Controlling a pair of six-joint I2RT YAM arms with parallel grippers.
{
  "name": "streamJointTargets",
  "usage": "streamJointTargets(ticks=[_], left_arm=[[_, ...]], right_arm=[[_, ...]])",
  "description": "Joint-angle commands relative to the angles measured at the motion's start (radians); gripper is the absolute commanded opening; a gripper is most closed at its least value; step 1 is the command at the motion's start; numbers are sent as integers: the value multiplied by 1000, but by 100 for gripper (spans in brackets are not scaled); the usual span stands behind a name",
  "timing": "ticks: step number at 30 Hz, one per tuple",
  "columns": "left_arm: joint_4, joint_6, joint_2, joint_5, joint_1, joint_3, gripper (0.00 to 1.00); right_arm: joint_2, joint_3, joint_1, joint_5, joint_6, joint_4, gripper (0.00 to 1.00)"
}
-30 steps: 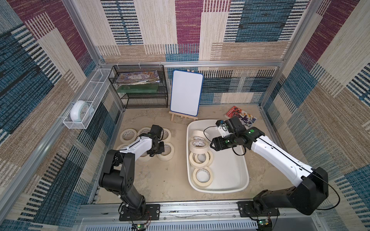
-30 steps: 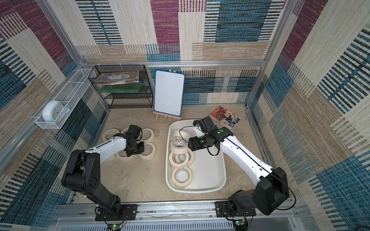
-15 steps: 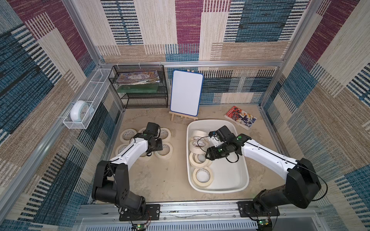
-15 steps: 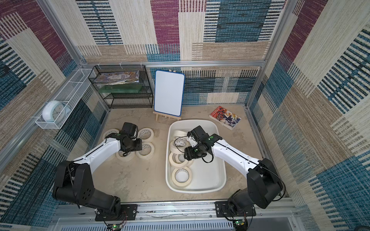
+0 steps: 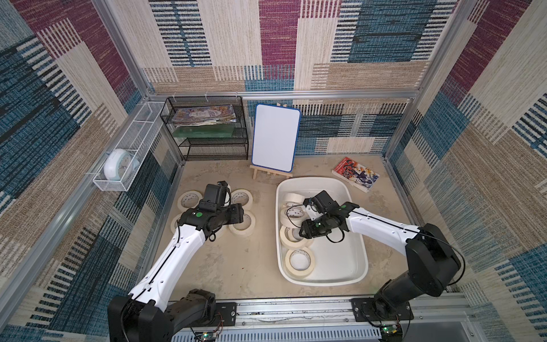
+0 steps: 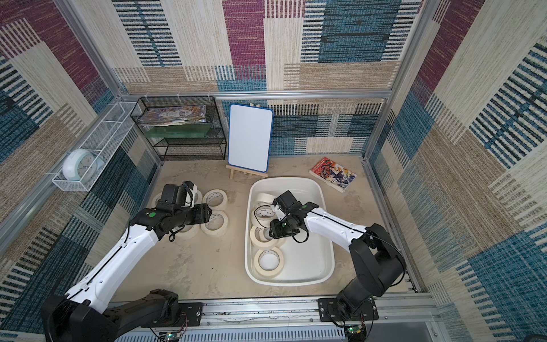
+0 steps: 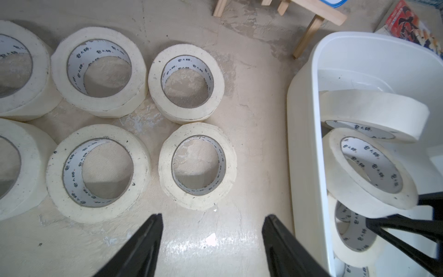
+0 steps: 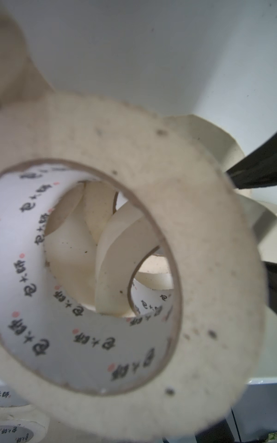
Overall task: Take out the art tape in the storage box
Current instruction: Pick up the art tape from the storage box.
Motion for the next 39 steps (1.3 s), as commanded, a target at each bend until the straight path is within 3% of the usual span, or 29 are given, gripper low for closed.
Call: streamJointTargets(ticks=[1, 4, 7, 15, 23, 32, 39], left_arm=[[-23, -12, -17, 22, -19, 10, 71], [-24, -17, -20, 21, -51, 16, 71], [-23, -24, -20, 14, -83, 21, 71], [-16, -47, -43, 21, -164, 59, 71], [116, -121, -38, 142, -280, 83, 70], [240, -151, 113, 202, -347, 67, 69], [252, -135, 232, 150, -369, 108, 64]], right_arm=[[10, 8, 14, -7, 22, 36, 39], [6, 24, 22, 19, 21, 17, 20], [-13, 52, 25, 54, 16, -23, 8], [-88, 174, 37, 151, 3, -190, 4], [-69, 293, 44, 217, -30, -252, 0], [-19, 378, 65, 205, -45, -234, 0], [-23, 376, 73, 201, -45, -230, 0]])
